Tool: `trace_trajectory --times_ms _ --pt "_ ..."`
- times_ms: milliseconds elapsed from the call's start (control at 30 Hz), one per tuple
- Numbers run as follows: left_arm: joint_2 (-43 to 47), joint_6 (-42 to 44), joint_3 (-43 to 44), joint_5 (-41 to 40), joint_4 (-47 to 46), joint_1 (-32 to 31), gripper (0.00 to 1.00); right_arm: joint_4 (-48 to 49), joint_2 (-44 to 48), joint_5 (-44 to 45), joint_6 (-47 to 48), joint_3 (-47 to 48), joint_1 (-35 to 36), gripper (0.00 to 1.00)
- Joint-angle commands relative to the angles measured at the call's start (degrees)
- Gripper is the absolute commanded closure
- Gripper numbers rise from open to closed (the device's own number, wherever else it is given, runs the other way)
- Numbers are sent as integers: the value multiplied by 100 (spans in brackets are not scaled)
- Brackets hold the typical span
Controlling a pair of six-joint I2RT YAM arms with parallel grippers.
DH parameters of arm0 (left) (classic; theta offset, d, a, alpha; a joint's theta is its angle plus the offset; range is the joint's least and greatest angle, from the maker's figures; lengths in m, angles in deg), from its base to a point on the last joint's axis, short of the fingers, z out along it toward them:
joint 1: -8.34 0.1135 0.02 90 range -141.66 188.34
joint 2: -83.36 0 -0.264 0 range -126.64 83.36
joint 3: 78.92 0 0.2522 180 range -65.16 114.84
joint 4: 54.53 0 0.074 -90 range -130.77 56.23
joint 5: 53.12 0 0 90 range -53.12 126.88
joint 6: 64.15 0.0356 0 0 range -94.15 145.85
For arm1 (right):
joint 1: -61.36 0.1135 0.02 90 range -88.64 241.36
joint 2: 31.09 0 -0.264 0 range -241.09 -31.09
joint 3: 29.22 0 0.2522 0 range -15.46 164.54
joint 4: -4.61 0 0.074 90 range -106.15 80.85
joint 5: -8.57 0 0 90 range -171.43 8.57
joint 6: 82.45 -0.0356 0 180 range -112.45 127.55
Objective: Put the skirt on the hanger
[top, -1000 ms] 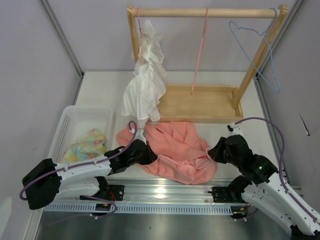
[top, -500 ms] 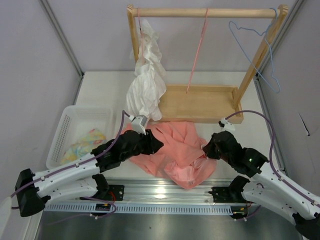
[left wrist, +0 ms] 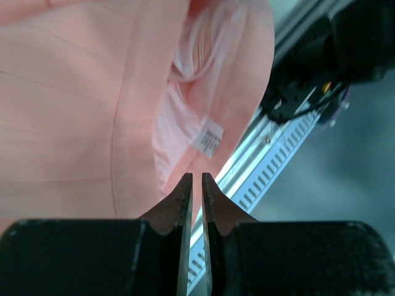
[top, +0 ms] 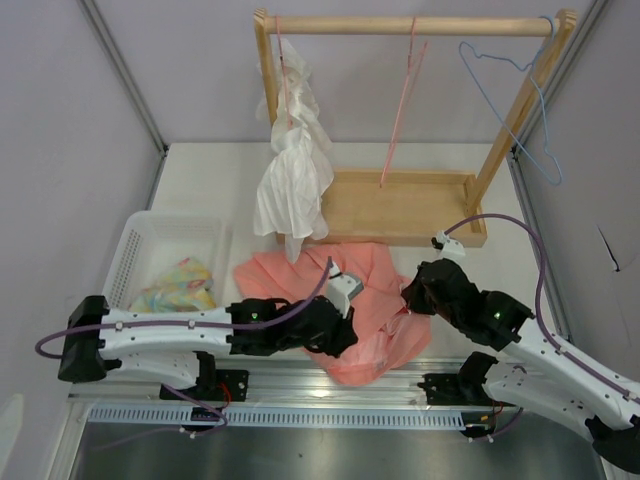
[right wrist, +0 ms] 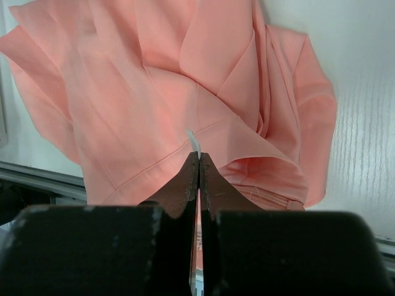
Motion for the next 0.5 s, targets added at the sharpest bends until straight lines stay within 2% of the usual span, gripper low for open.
trace_trajectory --times_ms 0,167,467 --pt "-272 147 372 -380 543 -589 85 130 0 211 3 298 56 100" --pt "-817 -151 372 -504 859 -1022 82 139 18 220 3 290 74 100" --pt "-1363 -617 276 -715 1501 -1049 81 130 70 203 3 290 109 100"
